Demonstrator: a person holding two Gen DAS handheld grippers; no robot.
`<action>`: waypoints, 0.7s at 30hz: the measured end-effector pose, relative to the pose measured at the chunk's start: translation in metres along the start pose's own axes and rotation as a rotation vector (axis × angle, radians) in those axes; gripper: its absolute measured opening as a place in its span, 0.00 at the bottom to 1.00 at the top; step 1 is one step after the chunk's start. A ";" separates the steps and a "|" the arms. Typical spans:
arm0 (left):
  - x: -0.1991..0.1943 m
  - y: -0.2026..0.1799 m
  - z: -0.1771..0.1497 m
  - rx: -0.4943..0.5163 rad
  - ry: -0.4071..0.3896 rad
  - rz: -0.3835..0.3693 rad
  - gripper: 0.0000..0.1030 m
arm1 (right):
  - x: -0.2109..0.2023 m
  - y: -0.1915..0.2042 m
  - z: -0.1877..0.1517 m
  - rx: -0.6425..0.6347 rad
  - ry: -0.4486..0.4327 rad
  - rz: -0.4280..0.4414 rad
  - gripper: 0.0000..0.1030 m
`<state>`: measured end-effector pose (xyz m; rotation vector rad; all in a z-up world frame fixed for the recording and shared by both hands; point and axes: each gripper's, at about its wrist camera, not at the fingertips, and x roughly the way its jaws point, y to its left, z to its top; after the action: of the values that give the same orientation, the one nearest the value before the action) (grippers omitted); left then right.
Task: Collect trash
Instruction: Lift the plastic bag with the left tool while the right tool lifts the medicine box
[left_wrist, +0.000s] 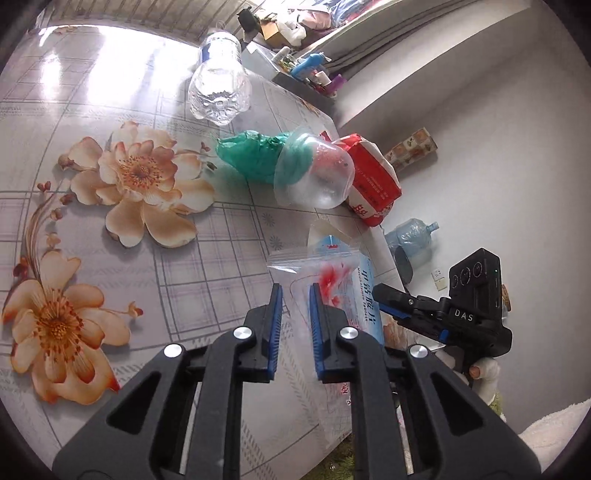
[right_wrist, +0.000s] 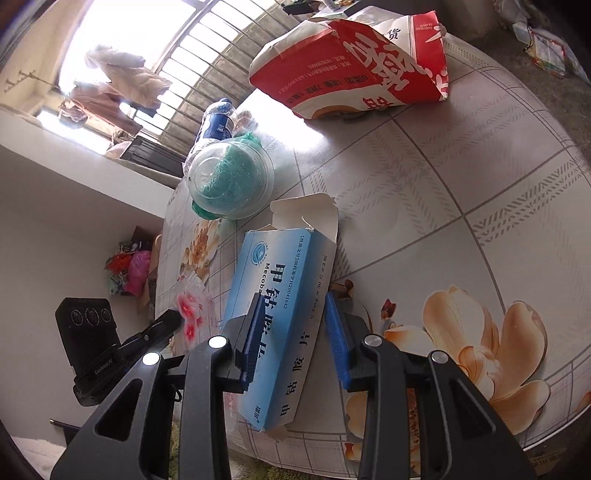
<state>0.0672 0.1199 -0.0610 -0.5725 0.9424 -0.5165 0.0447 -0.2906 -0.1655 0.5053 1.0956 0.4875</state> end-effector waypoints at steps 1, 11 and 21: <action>-0.006 0.003 0.003 0.001 -0.024 0.038 0.12 | -0.001 0.003 0.000 -0.010 -0.005 -0.010 0.33; -0.015 0.044 0.003 -0.017 -0.058 0.329 0.12 | 0.031 0.044 -0.003 -0.077 0.007 -0.163 0.78; -0.018 0.048 0.005 -0.015 -0.066 0.318 0.13 | 0.059 0.084 -0.020 -0.346 0.011 -0.377 0.78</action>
<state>0.0702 0.1682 -0.0795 -0.4394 0.9529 -0.2041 0.0387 -0.1867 -0.1633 -0.0101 1.0591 0.3362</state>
